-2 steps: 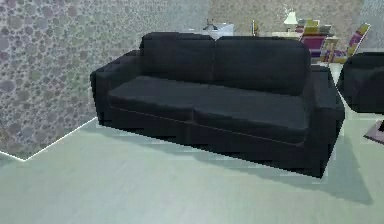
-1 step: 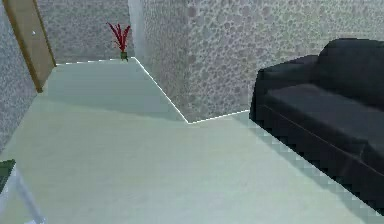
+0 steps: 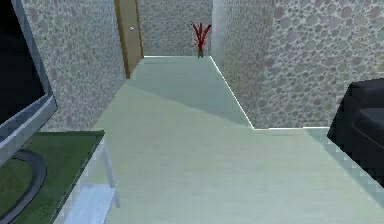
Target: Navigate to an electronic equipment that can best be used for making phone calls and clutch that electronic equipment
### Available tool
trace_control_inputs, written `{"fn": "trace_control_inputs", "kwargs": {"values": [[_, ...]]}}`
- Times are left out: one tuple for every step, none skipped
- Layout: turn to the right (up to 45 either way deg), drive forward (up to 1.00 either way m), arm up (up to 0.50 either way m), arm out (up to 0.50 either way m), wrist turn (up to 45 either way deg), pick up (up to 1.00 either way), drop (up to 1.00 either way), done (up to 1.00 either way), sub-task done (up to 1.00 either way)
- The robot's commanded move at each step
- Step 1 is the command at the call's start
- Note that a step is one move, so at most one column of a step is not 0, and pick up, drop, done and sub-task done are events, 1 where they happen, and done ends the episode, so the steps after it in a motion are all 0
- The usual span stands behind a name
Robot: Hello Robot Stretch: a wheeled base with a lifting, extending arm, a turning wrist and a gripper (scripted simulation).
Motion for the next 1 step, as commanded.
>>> {"fn": "trace_control_inputs", "kwargs": {"values": [[0.0,0.50,0.00,0.00,0.0,0.00,0.00,0.00,0.00]]}}
